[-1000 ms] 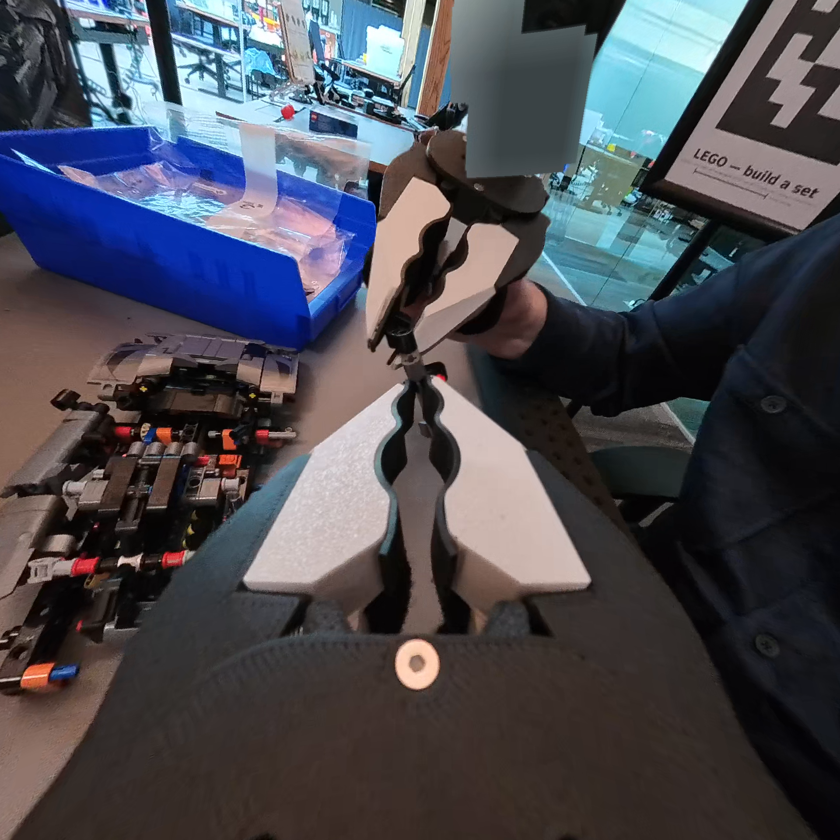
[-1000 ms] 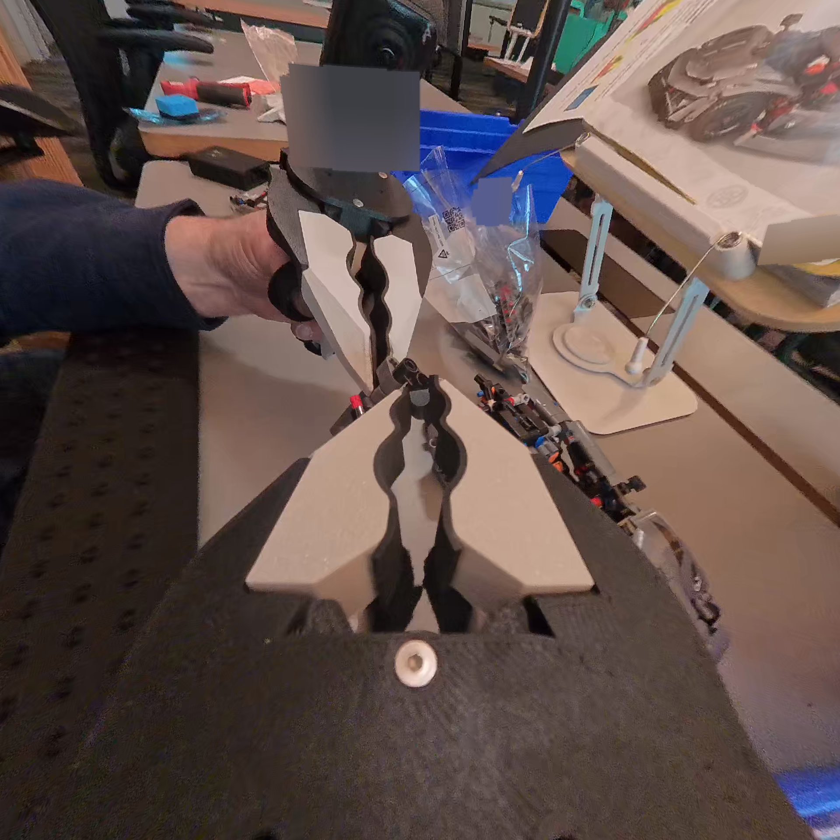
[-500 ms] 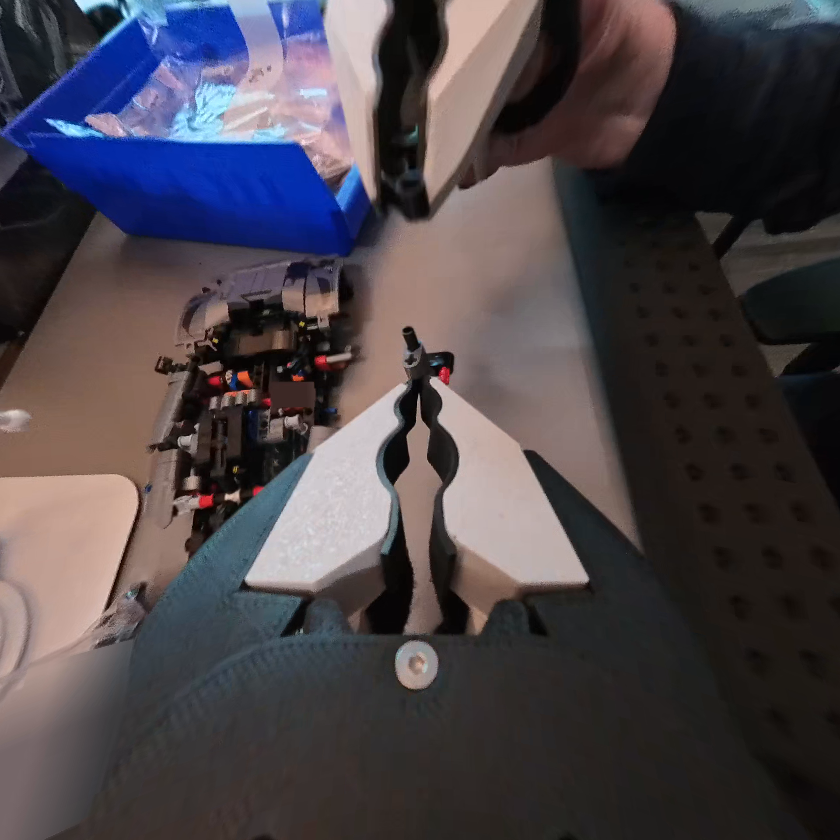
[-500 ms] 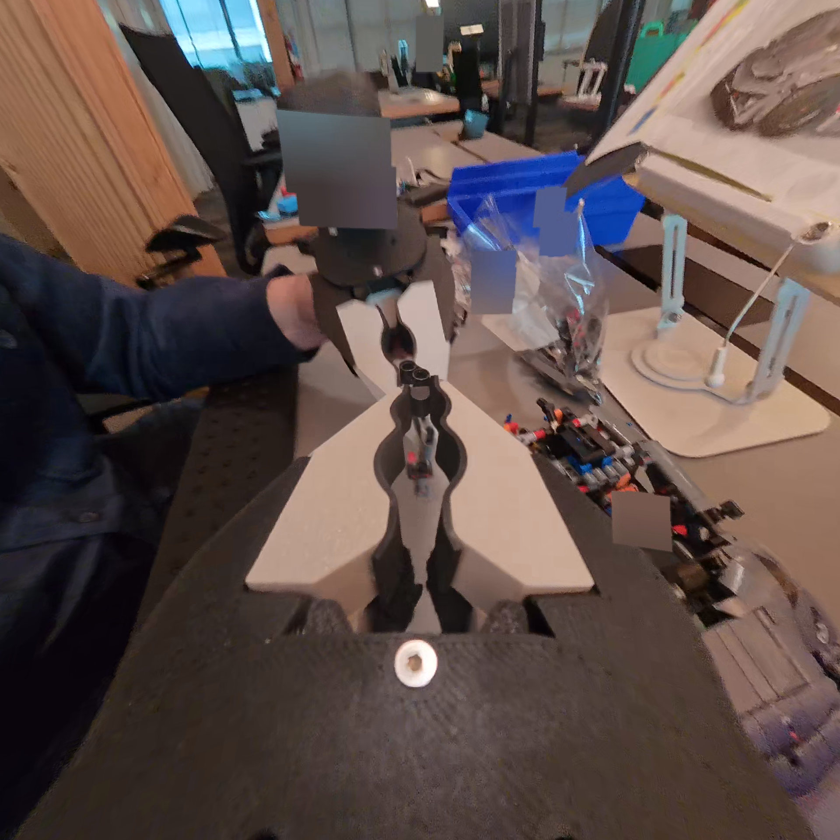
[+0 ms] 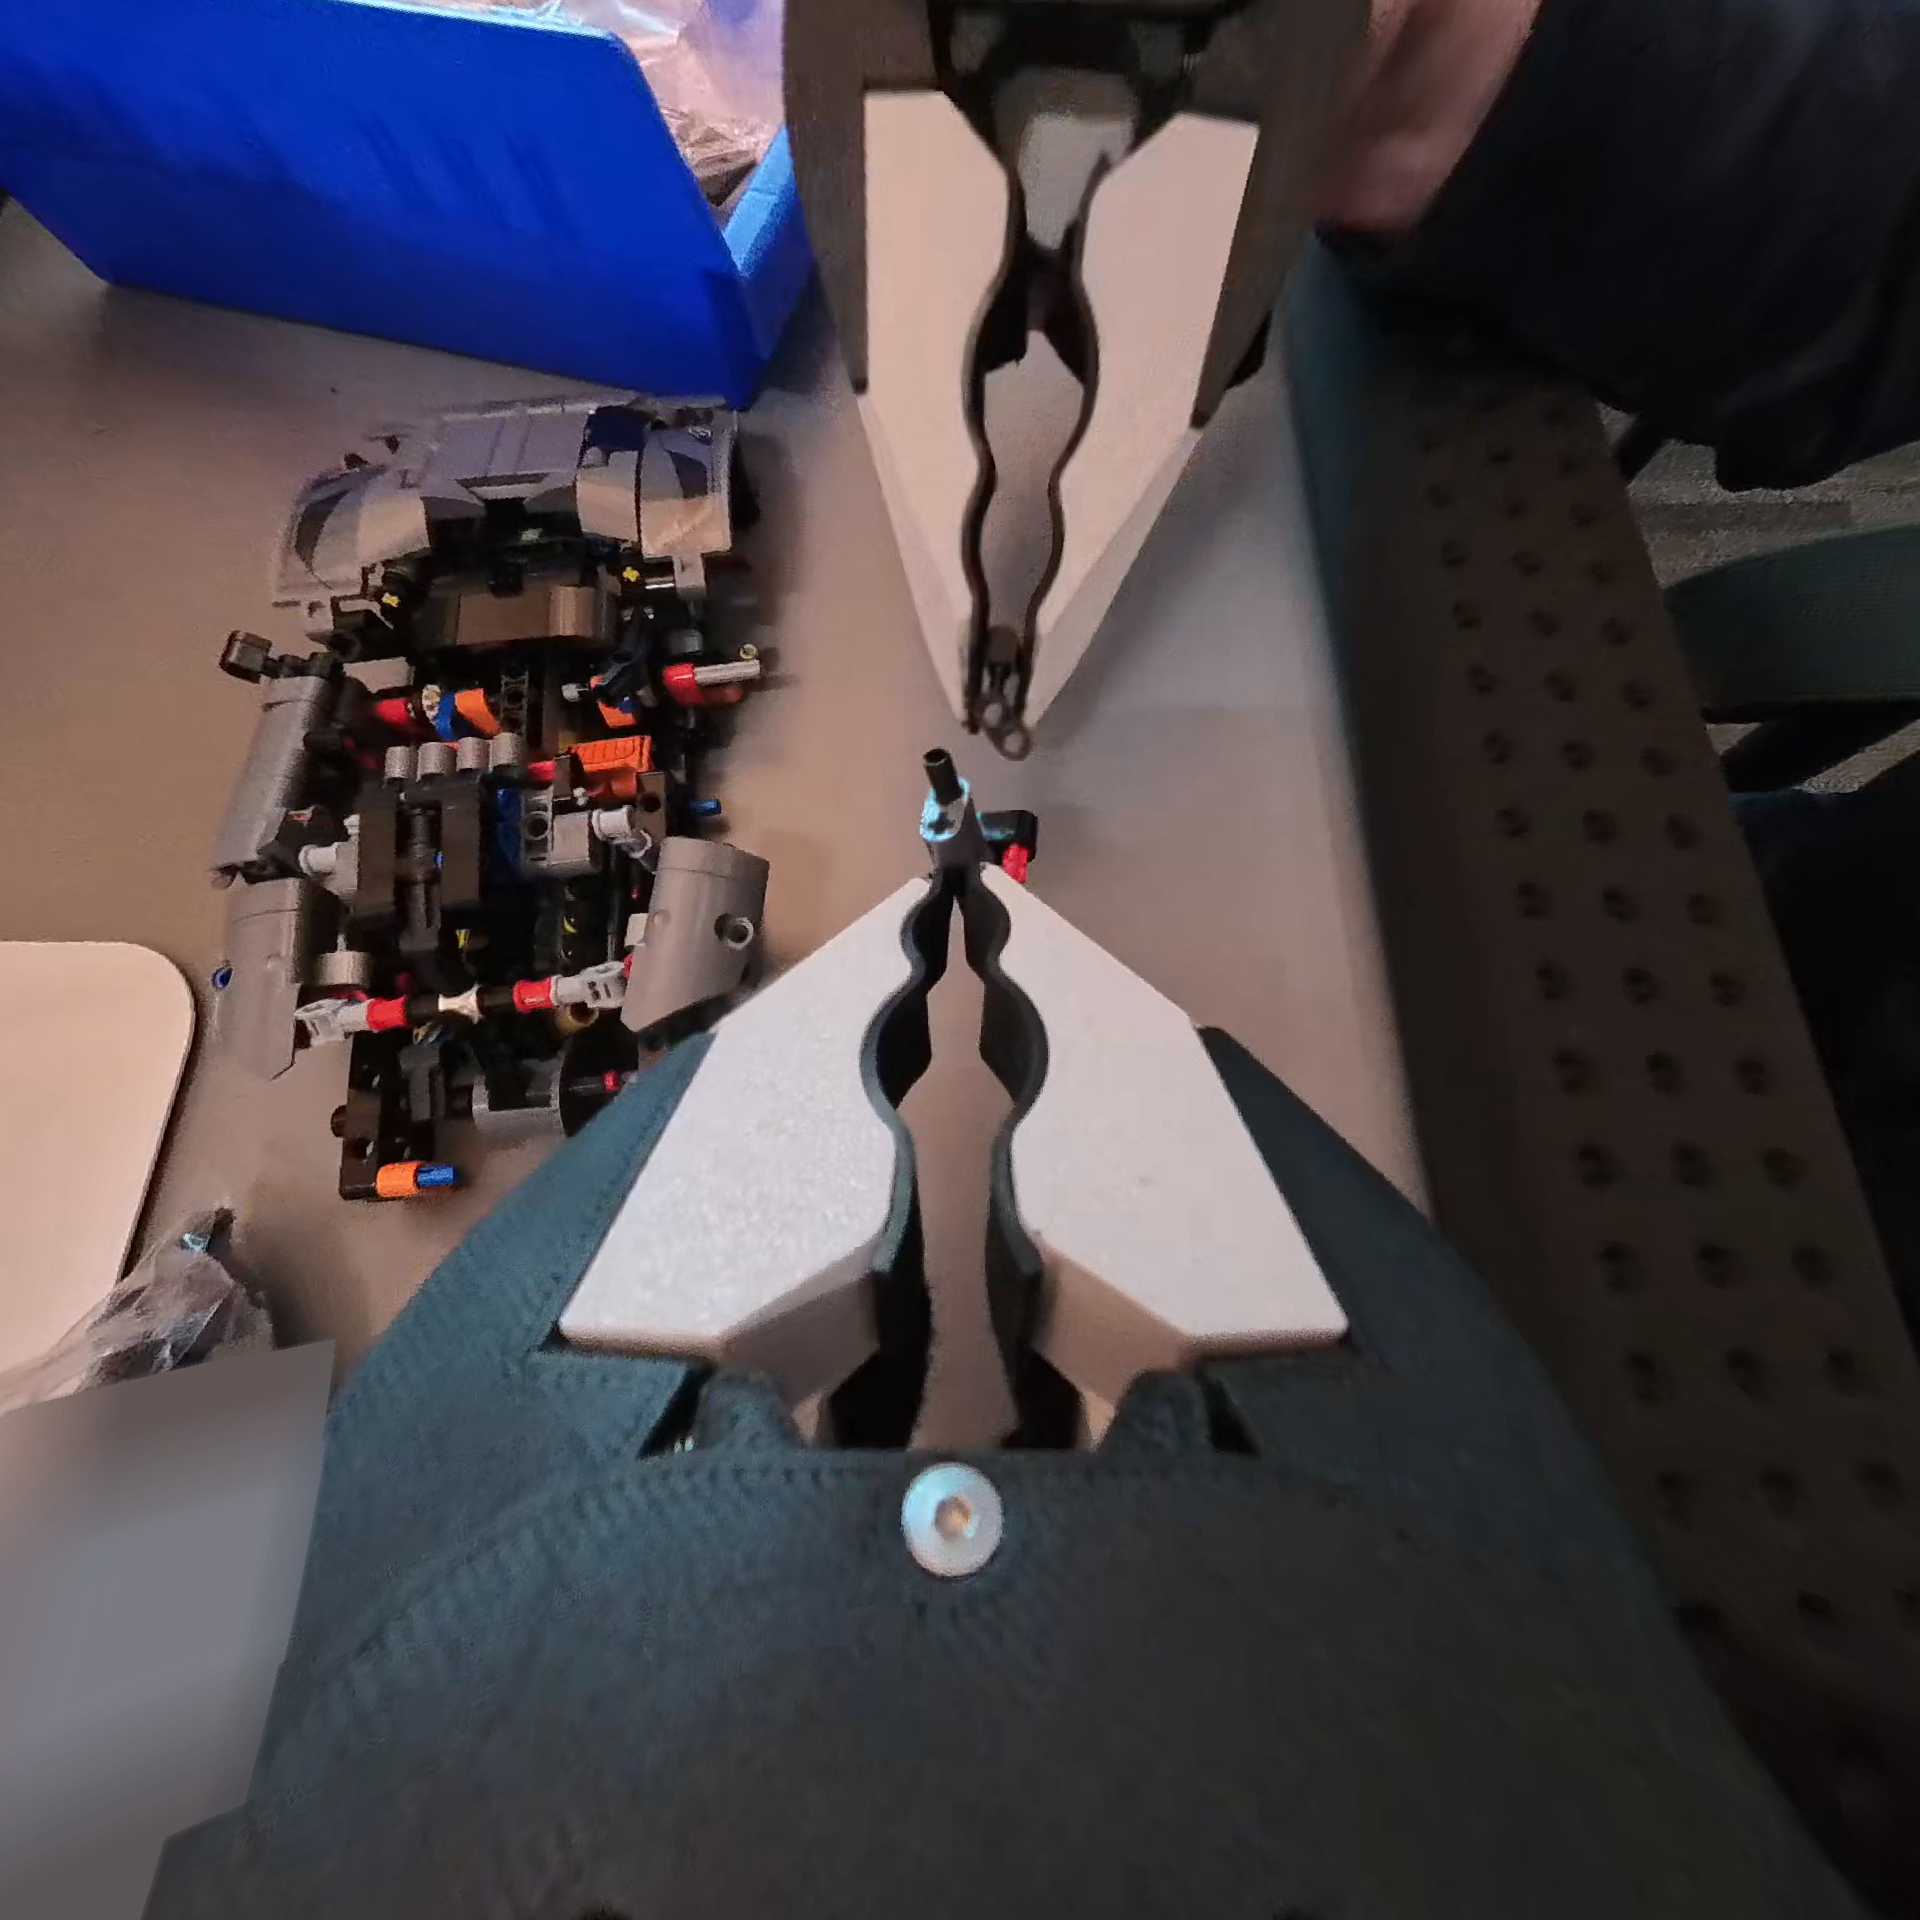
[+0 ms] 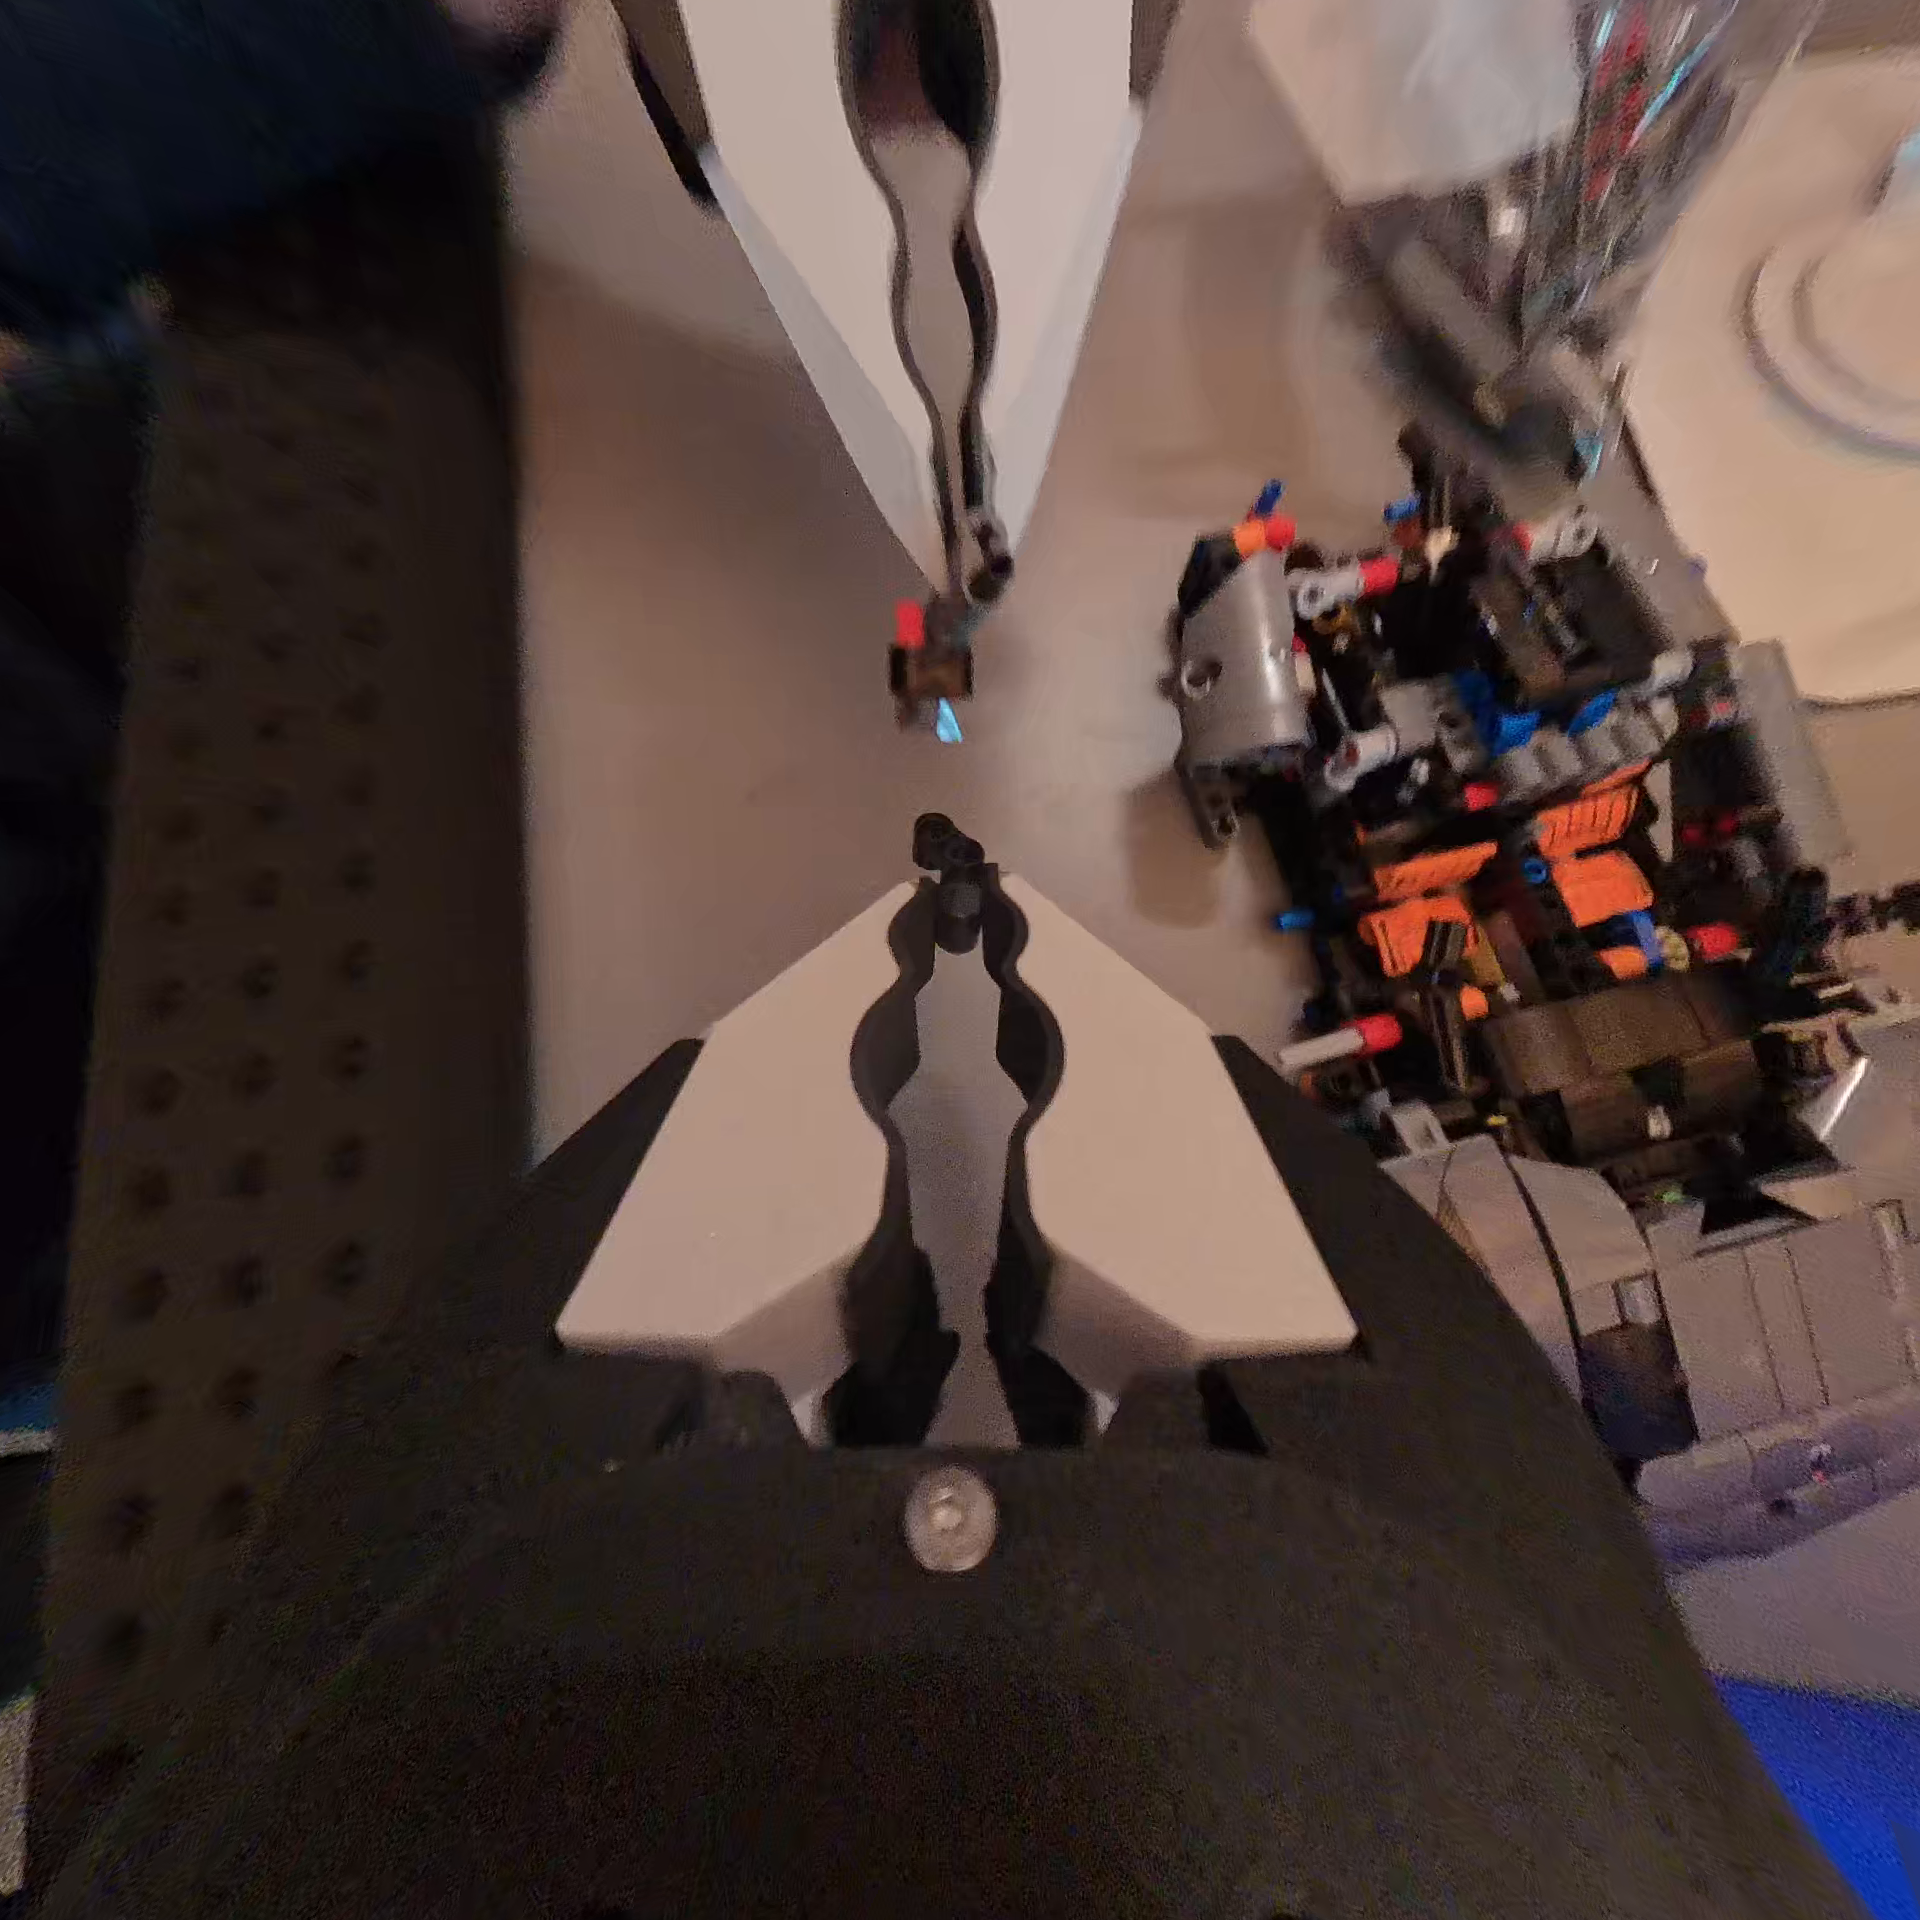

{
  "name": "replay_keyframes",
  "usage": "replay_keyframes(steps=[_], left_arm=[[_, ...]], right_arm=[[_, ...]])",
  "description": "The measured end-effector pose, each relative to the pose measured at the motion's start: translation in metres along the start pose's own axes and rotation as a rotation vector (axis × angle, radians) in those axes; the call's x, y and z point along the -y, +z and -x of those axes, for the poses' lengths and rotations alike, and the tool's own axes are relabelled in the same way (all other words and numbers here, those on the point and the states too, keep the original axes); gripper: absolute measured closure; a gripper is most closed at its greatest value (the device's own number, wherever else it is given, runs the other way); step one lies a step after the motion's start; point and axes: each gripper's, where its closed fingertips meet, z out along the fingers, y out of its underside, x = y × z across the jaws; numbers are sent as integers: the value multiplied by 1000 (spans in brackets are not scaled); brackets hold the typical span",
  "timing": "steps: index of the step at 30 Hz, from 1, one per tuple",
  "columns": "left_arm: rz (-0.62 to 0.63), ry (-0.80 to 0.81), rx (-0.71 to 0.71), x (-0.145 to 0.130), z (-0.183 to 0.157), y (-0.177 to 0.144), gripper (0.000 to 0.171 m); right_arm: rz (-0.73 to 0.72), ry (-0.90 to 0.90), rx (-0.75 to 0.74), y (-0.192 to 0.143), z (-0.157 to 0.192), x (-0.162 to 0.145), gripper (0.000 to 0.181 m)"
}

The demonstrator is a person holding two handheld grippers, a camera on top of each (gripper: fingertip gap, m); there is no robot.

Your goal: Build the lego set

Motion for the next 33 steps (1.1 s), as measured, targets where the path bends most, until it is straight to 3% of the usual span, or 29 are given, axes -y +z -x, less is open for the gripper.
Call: replay_keyframes(steps=[5, 8, 13, 18, 23, 33], left_arm=[[58, -2, 3, -9, 0, 6, 171], [64, -14, -1, -12, 2, 7, 171], [25, -18, -2, -5, 1, 3, 171], [12, -13, -7, -1, -1, 5, 171], [2, 13, -8, 4, -5, 10, 171], [-7, 41, -10, 9, -9, 16, 171]], right_arm=[[212, -13, 56, 21, 8, -36, 170], [243, -28, 63, 22, 11, -42, 165], [110, -8, 46, 8, 5, -20, 161], [-145, 27, 36, -7, 0, 25, 156], [-244, 42, 41, -12, -1, 42, 159], [-270, 70, 94, -8, 5, 46, 175]])
